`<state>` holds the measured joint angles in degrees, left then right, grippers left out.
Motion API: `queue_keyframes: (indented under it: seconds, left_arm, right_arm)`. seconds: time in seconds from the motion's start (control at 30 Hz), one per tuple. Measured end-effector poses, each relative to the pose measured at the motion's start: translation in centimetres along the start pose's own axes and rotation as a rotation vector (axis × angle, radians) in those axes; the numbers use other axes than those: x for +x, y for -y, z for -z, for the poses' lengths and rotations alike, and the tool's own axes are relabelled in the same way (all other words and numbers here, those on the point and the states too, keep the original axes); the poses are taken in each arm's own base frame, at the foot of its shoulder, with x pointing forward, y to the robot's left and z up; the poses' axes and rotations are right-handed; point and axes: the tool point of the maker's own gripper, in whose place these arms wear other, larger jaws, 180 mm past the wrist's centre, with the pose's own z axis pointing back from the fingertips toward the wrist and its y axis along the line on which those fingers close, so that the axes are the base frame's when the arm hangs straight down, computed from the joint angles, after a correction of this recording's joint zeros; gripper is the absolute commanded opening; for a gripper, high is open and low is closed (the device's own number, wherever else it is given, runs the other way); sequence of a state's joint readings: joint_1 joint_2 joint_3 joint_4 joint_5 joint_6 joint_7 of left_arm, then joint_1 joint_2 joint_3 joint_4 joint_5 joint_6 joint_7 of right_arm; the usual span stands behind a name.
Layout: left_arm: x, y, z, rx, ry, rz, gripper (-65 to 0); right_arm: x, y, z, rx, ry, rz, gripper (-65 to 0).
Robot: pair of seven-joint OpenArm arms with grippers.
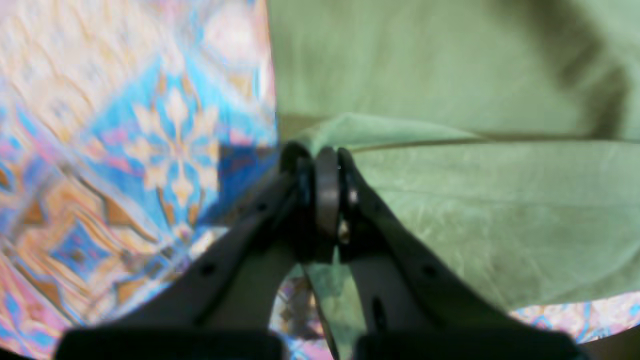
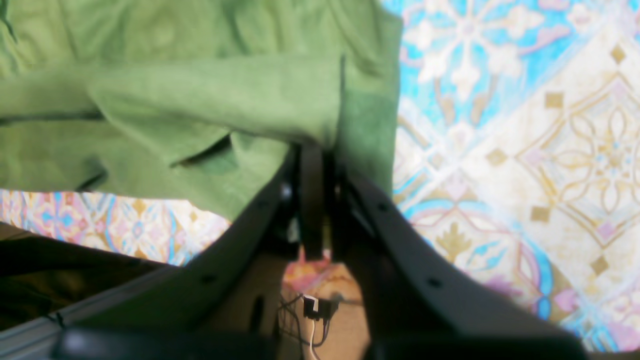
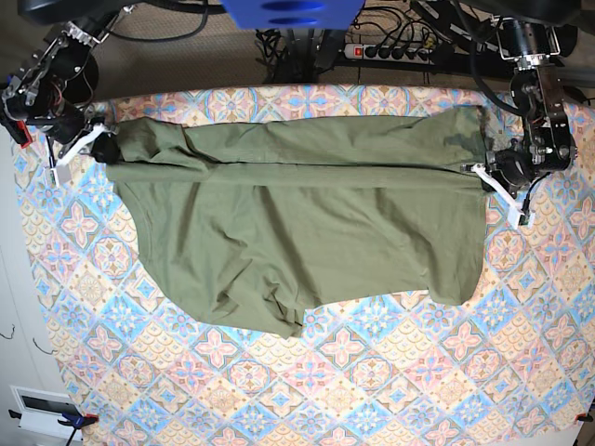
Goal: Layout the t-shirt on the table in an organized manner, then fold the t-shirt properly
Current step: 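Lower the stretched edge onto the table with both grippers, then pull the shirt edge taut with both grippers to smooth it flat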
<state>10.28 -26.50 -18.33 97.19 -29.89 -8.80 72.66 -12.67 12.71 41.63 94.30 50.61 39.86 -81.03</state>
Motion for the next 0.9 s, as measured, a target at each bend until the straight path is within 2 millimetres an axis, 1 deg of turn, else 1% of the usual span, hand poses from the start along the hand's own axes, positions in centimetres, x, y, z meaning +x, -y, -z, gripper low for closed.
queue_keyframes:
  seconds: [0.13, 0.23, 0.33, 0.37, 0.4, 0.43, 0.53, 0.67, 0.7, 0.73, 0.9]
  left_arm:
    - [-0.1, 0.1, 0.1, -0.012, -0.001, -0.01, -47.5]
    - [0.7, 1.3, -0.5, -0.113, 0.042, -0.091, -38.7]
    - [1.0, 1.3, -1.2, -0.174, 0.065, -0.164, -29.7]
    - [0.6, 1.3, -1.5, -0.189, 0.051, -0.179, -27.2]
    - [-0.3, 1.3, -1.7, -0.206, 0.016, -0.198, -25.1]
    - [-1.3, 1.4, -1.9, -0.226, -0.018, -0.217, -24.1]
    - [-3.9, 2.4, -2.5, -0.308, -0.065, -0.276, -24.0]
    - [-7.6, 2.1, -2.8, -0.297, -0.146, -0.302, -24.0]
    - [-8.1, 2.0, -2.8, -0.293, -0.154, -0.306, -24.0]
    - [-8.2, 1.9, -2.7, -0.287, -0.138, -0.313, -24.0]
    - [-8.1, 1.6, -2.3, -0.272, -0.1, -0.333, -24.0]
  right_arm:
    - [0.3, 0.2, -0.2, -0.003, 0.004, -0.007, -51.6]
    - [0.7, 0.7, -0.7, -0.022, 0.002, -0.025, -44.9]
    - [1.1, 0.8, -0.9, -0.024, 0.012, -0.031, -44.4]
    - [1.0, 0.9, -1.0, -0.028, 0.006, -0.034, -44.4]
    - [1.1, 1.0, -1.0, -0.031, 0.008, -0.036, -44.4]
    - [1.2, 1.1, -1.1, -0.033, 0.008, -0.039, -44.4]
    - [0.8, 1.2, -1.2, -0.035, -0.001, -0.037, -44.4]
    - [-0.6, 1.4, -1.4, -0.041, -0.036, -0.027, -44.4]
    - [-0.7, 1.4, -1.4, -0.042, -0.038, -0.027, -44.4]
    - [-0.7, 1.4, -1.4, -0.042, -0.037, -0.027, -44.4]
    - [-0.6, 1.3, -1.4, -0.039, -0.031, -0.026, -44.4]
